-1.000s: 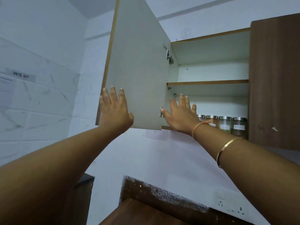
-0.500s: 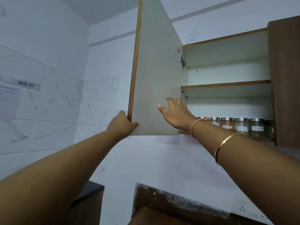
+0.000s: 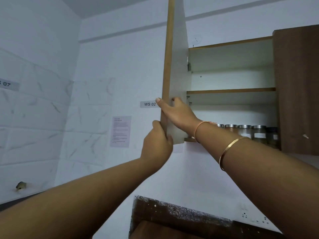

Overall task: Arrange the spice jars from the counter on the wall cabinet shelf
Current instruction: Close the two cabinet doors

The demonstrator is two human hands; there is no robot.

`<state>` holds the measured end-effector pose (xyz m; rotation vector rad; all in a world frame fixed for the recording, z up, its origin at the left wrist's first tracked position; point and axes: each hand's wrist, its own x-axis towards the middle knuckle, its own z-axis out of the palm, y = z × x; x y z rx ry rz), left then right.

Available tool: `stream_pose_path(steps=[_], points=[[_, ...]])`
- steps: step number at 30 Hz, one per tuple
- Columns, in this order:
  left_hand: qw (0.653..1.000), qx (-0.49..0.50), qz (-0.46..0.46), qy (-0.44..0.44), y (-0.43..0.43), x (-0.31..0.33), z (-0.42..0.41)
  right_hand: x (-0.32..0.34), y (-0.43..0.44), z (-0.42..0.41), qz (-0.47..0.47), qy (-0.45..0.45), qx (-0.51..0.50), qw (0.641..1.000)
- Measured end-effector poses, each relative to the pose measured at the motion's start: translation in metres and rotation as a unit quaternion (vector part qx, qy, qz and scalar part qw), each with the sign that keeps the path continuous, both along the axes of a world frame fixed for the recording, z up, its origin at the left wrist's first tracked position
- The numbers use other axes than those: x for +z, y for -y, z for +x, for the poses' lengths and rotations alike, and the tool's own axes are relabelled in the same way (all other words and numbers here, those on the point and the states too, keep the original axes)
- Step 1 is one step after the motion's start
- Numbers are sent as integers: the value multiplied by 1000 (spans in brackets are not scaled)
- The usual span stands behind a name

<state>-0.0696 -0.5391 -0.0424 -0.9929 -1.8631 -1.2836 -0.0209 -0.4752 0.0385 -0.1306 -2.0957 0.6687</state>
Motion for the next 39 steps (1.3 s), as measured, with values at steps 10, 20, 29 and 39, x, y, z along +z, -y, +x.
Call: stream_pose_path(steps=[10, 20, 29, 39], points=[[988, -108, 3, -108, -65, 1, 40, 3, -58, 42, -16, -97, -92, 991], [976, -151, 49, -146, -158, -4, 70, 2, -124, 91, -45, -120, -104, 986], [973, -141, 18, -183, -252, -7, 105, 4, -209, 134, -63, -87, -143, 984], [965, -106, -33, -238, -376, -5, 102, 1, -330, 160, -89, -61, -98, 989]])
